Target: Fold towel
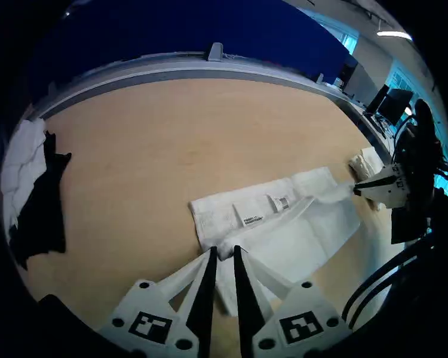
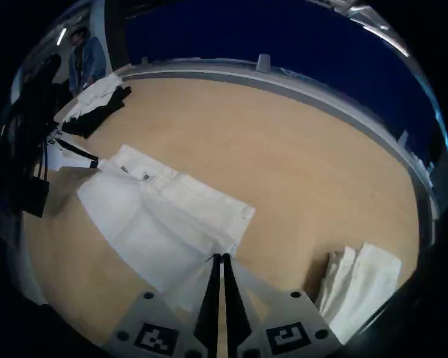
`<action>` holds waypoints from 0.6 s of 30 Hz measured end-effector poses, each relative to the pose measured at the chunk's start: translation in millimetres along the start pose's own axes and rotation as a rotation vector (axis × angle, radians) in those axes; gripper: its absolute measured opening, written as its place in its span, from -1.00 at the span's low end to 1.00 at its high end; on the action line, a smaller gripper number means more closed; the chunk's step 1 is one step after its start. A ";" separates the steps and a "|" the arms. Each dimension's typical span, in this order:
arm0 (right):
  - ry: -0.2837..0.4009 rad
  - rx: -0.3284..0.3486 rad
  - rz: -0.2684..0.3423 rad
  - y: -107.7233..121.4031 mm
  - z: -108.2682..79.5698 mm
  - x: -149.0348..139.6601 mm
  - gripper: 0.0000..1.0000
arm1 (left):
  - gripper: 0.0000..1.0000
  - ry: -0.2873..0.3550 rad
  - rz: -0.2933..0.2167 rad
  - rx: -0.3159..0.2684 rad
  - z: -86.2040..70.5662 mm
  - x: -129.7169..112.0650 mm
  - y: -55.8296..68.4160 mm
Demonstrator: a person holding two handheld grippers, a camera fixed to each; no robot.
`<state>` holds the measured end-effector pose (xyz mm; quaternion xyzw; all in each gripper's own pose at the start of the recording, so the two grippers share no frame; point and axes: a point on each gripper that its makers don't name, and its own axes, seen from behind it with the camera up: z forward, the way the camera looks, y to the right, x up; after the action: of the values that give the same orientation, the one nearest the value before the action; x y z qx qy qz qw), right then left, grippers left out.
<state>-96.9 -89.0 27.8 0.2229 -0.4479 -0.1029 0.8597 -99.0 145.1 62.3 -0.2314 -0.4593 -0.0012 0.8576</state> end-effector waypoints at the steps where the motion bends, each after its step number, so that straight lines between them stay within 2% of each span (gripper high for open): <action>1: 0.002 -0.009 0.002 1.5 0.6 0.6 -0.62 | -0.45 0.001 -0.003 -0.001 0.1 0.7 -0.3; 2: 0.004 -0.017 0.003 2.8 1.2 1.2 -0.47 | -0.41 0.003 -0.005 -0.001 0.1 1.3 -0.6; 3: 0.007 -0.021 0.003 3.4 1.0 2.0 -0.32 | -0.28 0.004 -0.007 -0.003 -0.3 1.7 -0.7; 6: 0.013 -0.032 0.004 5.0 -0.1 4.2 0.37 | 0.14 0.009 -0.009 -0.008 -2.5 2.6 -0.4; 8: 0.015 -0.041 0.004 6.8 -1.0 4.7 0.45 | 0.55 0.014 -0.007 -0.012 -4.9 3.1 0.3; 10: 0.018 -0.043 0.005 7.2 -1.7 4.7 0.56 | 0.70 0.012 -0.004 -0.015 -6.5 2.2 1.4; 12: 0.021 -0.041 0.009 7.0 -2.4 4.6 0.67 | 0.75 0.011 -0.001 -0.018 -7.4 0.9 2.5; 18: 0.031 -0.033 0.033 5.6 -5.9 5.2 0.69 | 0.82 0.017 0.010 -0.017 -9.6 -0.3 4.1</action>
<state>-89.3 -84.3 31.2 0.2026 -0.4365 -0.0928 0.8717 -90.8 144.8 55.8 -0.2411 -0.4507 -0.0027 0.8595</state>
